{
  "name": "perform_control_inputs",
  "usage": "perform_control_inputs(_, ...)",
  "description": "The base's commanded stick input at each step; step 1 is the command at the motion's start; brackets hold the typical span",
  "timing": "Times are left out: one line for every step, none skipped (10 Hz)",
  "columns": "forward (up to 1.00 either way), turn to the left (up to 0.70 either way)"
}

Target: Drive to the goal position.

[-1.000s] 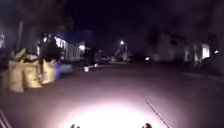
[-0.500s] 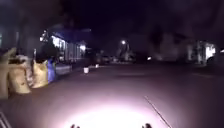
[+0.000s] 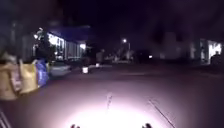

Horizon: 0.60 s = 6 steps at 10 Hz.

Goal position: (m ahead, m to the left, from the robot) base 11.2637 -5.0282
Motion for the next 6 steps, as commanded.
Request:
perform_control_inputs(0.85,0.00)
perform_control_inputs(0.85,0.00)
perform_control_inputs(0.85,0.00)
perform_control_inputs(0.85,0.00)
perform_control_inputs(0.85,0.00)
perform_control_inputs(0.85,0.00)
